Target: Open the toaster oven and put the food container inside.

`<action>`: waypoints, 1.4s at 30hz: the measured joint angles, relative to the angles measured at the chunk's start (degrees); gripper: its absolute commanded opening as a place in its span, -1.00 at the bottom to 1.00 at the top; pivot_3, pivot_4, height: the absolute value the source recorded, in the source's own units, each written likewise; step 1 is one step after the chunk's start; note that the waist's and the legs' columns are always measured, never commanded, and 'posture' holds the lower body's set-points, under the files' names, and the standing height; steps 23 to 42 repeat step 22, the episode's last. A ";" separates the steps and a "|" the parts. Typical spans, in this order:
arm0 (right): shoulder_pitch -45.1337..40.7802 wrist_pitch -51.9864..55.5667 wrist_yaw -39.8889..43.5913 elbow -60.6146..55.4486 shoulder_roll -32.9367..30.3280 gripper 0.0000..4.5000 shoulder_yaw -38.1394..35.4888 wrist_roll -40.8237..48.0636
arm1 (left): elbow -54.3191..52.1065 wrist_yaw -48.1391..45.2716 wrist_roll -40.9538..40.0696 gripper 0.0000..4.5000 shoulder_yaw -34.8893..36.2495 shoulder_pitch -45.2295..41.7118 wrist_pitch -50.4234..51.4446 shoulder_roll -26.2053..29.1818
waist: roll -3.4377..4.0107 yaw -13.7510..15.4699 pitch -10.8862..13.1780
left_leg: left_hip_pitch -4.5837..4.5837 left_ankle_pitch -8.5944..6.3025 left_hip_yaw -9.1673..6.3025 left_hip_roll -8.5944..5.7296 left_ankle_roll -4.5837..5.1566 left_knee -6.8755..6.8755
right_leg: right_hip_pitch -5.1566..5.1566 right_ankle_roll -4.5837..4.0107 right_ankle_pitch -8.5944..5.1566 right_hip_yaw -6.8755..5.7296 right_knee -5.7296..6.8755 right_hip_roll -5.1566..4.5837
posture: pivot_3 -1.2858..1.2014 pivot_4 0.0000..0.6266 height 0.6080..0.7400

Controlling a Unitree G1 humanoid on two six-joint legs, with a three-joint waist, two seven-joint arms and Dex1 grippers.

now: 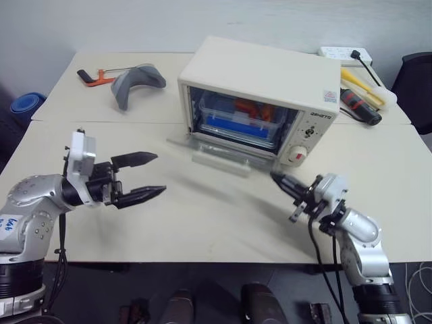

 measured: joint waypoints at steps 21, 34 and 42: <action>13.50 -7.01 26.12 2.06 -20.71 0.99 -2.01 -1.30 | 15.50 -2.35 24.70 1.00 -1.60 13.83 -38.93 0.07 | 0.01 0.44 0.00 | 0.08 -0.03 0.18 0.00 0.05 -0.13 | 0.09 -0.02 0.03 0.03 -0.39 -0.03 | 0.03 -0.52 1.00; 12.87 -7.59 25.70 2.70 -20.64 0.99 -2.01 -1.65 | 15.97 -2.20 24.79 1.00 -1.60 13.94 -39.31 -0.04 | 0.01 0.61 0.00 | 0.08 -0.03 0.14 -0.01 0.05 -0.08 | 0.13 -0.02 0.04 0.01 -0.40 -0.03 | 0.03 -0.52 1.00; 12.87 -7.59 25.70 2.70 -20.64 0.99 -2.01 -1.65 | 15.97 -2.20 24.79 1.00 -1.60 13.94 -39.31 -0.04 | 0.01 0.61 0.00 | 0.08 -0.03 0.14 -0.01 0.05 -0.08 | 0.13 -0.02 0.04 0.01 -0.40 -0.03 | 0.03 -0.52 1.00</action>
